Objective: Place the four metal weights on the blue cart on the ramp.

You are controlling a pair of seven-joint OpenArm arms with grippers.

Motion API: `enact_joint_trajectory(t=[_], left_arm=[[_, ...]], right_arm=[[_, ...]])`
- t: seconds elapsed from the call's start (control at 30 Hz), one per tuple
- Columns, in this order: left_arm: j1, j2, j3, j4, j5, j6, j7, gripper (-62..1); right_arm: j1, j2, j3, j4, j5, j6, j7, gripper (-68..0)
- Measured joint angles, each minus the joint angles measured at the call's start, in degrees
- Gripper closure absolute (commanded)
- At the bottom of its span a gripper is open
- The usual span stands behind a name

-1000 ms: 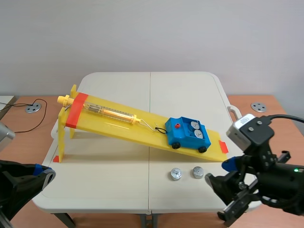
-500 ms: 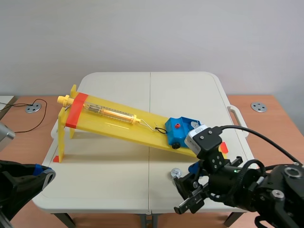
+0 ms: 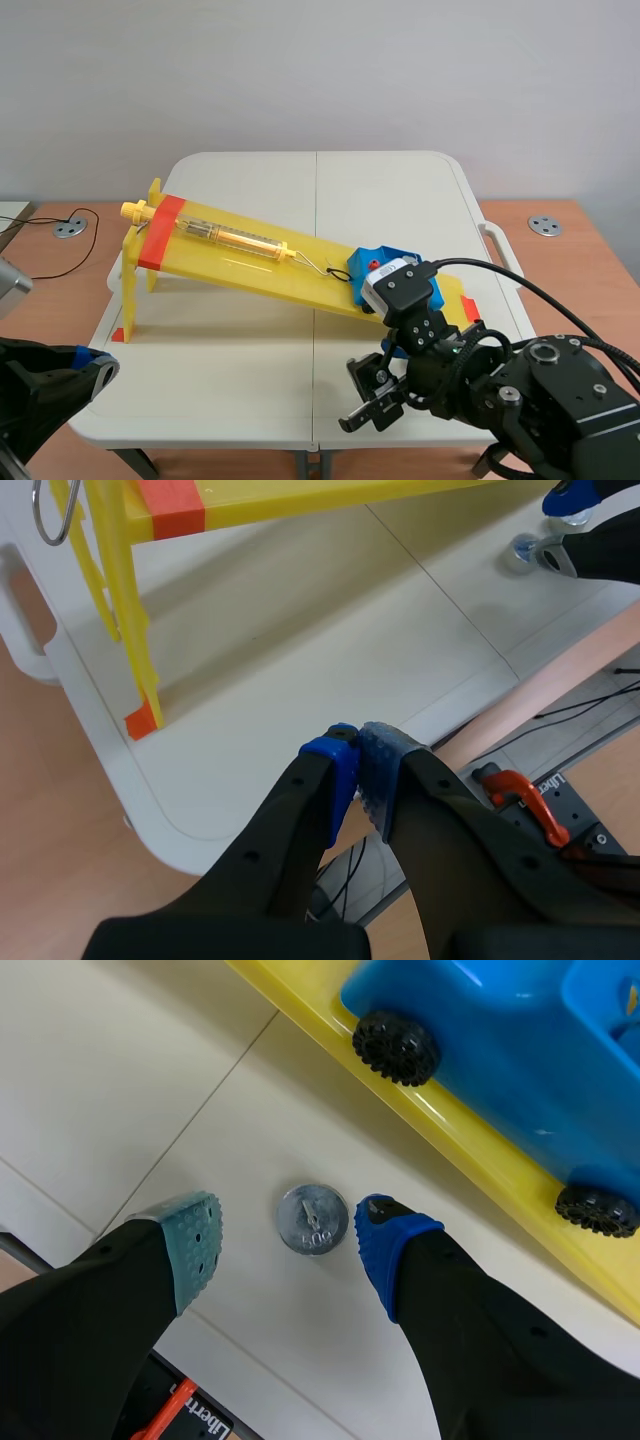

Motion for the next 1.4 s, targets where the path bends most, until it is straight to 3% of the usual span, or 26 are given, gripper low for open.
enact_joint_trajectory(t=[0.4,0.83,1.2,1.4], left_arm=[[0.0,0.8,0.0,0.0,0.0,0.0,0.0,-4.0],[0.0,0.8,0.0,0.0,0.0,0.0,0.0,-4.0],[0.0,0.8,0.0,0.0,0.0,0.0,0.0,-4.0],[0.0,0.8,0.0,0.0,0.0,0.0,0.0,-4.0]], right_arm=[[1.0,0.0,-1.0,-4.6,0.0,0.0,1.7,-28.7],[1.0,0.0,-1.0,-4.7,-0.4,0.0,4.5,-28.3],[2.0,0.0,-1.7,-4.7,-0.6,0.0,4.4,-28.2],[4.0,-0.2,-3.2,-8.0,-0.6,0.0,4.5,-28.2]])
